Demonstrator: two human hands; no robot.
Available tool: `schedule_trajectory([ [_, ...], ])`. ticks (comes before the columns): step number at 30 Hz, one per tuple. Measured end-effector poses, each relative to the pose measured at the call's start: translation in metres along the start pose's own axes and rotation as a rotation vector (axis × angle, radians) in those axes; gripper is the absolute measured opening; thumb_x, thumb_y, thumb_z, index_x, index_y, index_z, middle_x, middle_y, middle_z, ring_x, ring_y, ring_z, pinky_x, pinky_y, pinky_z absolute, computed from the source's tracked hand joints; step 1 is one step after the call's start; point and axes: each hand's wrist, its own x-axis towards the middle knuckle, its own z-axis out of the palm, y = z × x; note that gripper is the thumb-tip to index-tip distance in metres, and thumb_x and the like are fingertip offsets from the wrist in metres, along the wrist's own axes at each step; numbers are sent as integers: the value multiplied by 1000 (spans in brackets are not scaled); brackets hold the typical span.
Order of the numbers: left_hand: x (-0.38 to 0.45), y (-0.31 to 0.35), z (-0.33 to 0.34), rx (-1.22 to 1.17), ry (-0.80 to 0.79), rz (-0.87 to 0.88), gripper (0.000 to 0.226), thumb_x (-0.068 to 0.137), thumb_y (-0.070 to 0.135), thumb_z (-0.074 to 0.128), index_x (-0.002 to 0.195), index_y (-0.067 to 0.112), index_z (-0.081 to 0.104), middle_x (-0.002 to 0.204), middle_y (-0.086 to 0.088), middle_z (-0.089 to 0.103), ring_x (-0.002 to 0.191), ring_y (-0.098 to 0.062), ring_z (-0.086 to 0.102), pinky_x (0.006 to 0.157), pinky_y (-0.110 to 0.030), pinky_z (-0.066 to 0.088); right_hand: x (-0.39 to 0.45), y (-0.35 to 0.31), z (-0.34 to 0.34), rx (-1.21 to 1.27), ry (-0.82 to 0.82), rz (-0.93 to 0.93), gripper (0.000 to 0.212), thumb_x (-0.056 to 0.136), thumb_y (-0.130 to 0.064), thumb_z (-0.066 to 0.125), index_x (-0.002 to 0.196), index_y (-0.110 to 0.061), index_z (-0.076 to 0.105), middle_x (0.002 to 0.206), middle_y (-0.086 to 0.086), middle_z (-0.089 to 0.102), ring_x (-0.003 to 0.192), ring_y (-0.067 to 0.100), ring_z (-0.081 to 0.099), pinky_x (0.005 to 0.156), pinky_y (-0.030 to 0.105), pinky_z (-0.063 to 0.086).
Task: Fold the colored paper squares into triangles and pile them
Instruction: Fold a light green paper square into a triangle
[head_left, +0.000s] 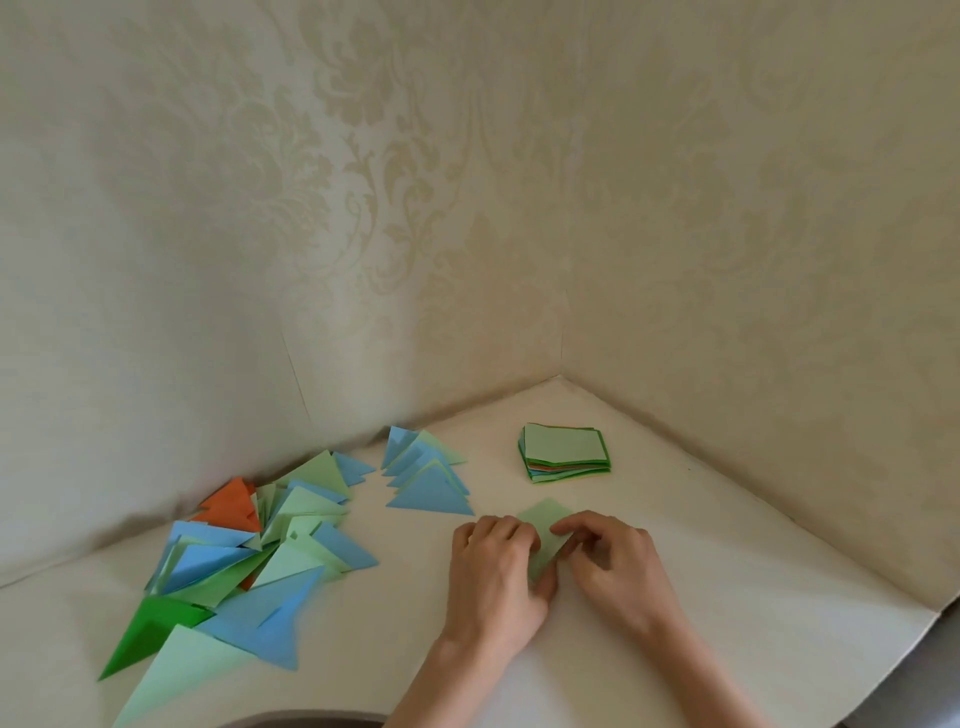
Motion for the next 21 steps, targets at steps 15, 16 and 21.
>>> schedule_trajectory([
  [15,-9,-46,-10,-230,31,-183,19,74,6,74,74,21,64,70,17,56,71,-5,44,68,-3,34,6,15,14,-307,52,-77,7,79,-43,72,82,-37,74,89,-19,46,91,2,44,80,31,30],
  [16,-10,-43,-9,-238,23,-195,18,76,5,71,78,21,64,70,18,53,72,-5,45,68,-6,35,6,15,13,-307,53,-72,7,80,-43,71,80,-36,74,89,-19,46,92,2,44,81,31,30],
  [21,-10,-31,0,-297,66,-261,24,79,5,67,92,23,58,81,18,54,81,-7,52,68,-17,42,6,16,15,-280,72,-30,11,79,-42,72,73,-32,70,88,-19,48,92,2,47,81,29,29],
])
